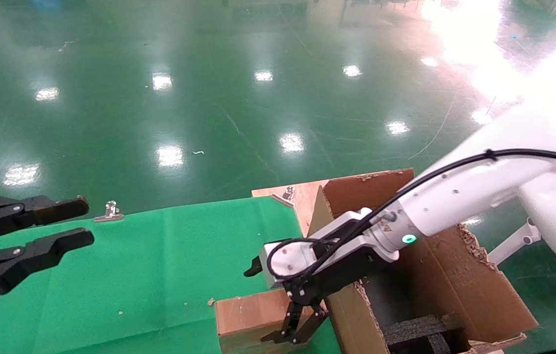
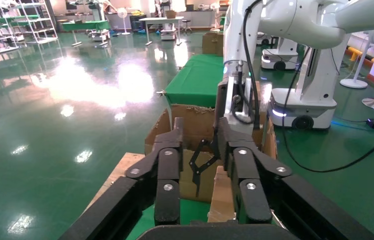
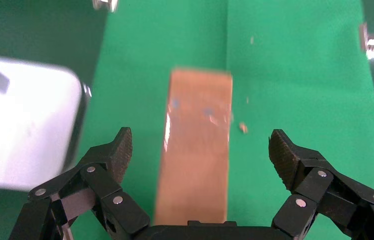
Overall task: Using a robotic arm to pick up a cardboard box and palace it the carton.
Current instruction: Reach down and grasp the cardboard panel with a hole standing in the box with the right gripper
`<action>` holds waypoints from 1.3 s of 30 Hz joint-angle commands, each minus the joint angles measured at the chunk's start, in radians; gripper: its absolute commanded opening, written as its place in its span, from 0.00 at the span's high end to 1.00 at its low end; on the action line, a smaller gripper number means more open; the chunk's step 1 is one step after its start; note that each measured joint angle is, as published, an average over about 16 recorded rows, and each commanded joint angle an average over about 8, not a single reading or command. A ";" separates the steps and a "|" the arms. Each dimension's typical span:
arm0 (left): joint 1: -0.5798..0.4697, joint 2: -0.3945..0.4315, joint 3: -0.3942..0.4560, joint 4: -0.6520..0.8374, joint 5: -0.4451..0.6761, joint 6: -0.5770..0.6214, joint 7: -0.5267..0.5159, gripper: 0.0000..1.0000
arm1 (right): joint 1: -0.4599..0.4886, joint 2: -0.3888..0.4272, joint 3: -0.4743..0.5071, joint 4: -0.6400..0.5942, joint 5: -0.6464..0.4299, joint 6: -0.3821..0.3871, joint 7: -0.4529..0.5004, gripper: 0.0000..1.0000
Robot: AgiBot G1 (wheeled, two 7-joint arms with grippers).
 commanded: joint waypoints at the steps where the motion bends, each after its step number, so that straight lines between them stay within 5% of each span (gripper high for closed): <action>1: 0.000 0.000 0.000 0.000 0.000 0.000 0.000 1.00 | 0.022 -0.014 -0.030 0.004 -0.043 0.002 -0.001 0.00; 4: 0.000 0.000 0.000 0.000 0.000 0.000 0.000 0.93 | 0.046 -0.033 -0.062 0.013 -0.084 0.003 0.004 0.00; 10: 0.000 0.000 0.000 0.000 0.000 0.000 0.000 0.18 | 0.071 -0.060 -0.104 0.014 -0.109 0.002 0.014 0.00; 12: 0.000 0.000 0.000 0.000 0.000 0.000 0.000 0.00 | 0.076 -0.065 -0.113 0.012 -0.106 0.001 0.014 0.00; 16: 0.000 0.000 0.000 0.000 0.000 0.000 0.000 0.00 | 0.086 -0.072 -0.128 0.008 -0.108 -0.001 0.014 0.02; 24: 0.000 0.000 0.000 0.000 0.000 0.000 0.000 0.00 | 0.092 -0.075 -0.135 0.006 -0.107 -0.002 0.013 0.96; 39: 0.000 0.000 0.000 0.000 0.000 0.000 0.000 0.00 | 0.086 -0.071 -0.127 0.007 -0.102 -0.002 0.013 1.00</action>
